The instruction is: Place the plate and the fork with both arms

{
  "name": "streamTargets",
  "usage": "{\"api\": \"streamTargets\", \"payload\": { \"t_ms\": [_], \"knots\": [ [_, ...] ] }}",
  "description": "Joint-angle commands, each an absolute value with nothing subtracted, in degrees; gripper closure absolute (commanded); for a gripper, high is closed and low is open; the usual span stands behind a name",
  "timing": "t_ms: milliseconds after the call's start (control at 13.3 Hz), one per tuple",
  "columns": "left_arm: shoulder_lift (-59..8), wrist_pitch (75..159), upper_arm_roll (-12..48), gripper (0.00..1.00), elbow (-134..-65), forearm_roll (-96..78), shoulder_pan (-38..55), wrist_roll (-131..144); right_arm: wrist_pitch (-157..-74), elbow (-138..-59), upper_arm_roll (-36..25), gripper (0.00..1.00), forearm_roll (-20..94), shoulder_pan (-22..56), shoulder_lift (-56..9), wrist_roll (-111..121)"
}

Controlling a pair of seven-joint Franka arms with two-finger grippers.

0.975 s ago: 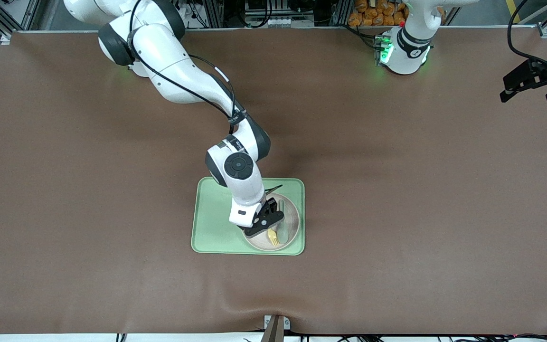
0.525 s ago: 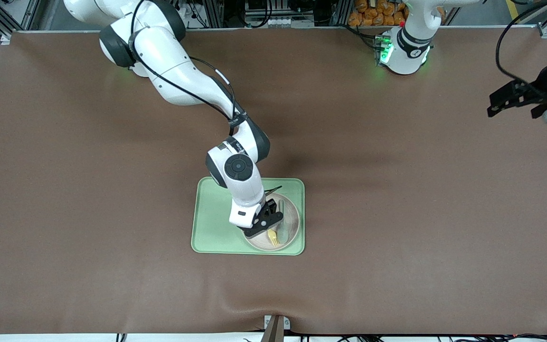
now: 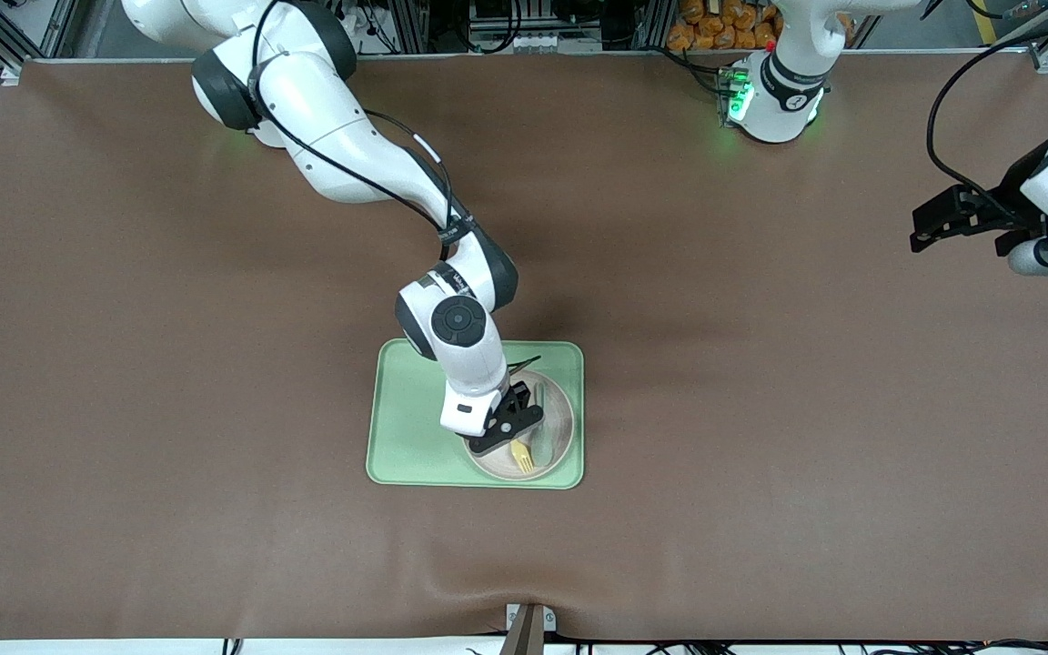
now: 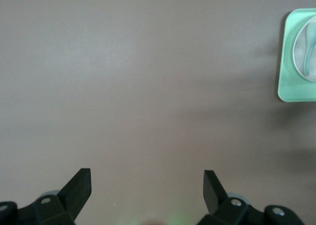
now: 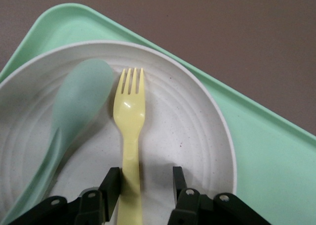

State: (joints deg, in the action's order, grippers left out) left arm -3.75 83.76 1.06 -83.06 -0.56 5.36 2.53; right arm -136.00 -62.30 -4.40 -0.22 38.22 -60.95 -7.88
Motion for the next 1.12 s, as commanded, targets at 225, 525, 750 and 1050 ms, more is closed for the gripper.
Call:
{"api": "streamTargets", "payload": {
  "t_ms": [225,525,750,1050],
  "knots": [
    [2.11,85.96,2.11,0.0,-90.0,0.88,5.1,2.55,-136.05,-60.12,-4.39,0.74,-1.23,38.32,-62.58,-8.61],
    [2.37,85.96,2.11,0.0,-89.82,0.88,4.83,2.55,-135.71,-60.03,-4.22,0.84,-1.06,38.32,-62.23,-8.7],
    [2.37,85.87,2.11,0.0,-89.82,0.88,4.75,2.55,-135.18,-59.85,-4.13,0.91,-0.79,38.23,-61.96,-8.88],
    [2.37,85.69,1.76,0.0,-89.82,0.79,4.48,2.55,-133.77,-59.77,-3.34,0.92,-0.53,37.97,-60.91,-8.88]
  ]
}}
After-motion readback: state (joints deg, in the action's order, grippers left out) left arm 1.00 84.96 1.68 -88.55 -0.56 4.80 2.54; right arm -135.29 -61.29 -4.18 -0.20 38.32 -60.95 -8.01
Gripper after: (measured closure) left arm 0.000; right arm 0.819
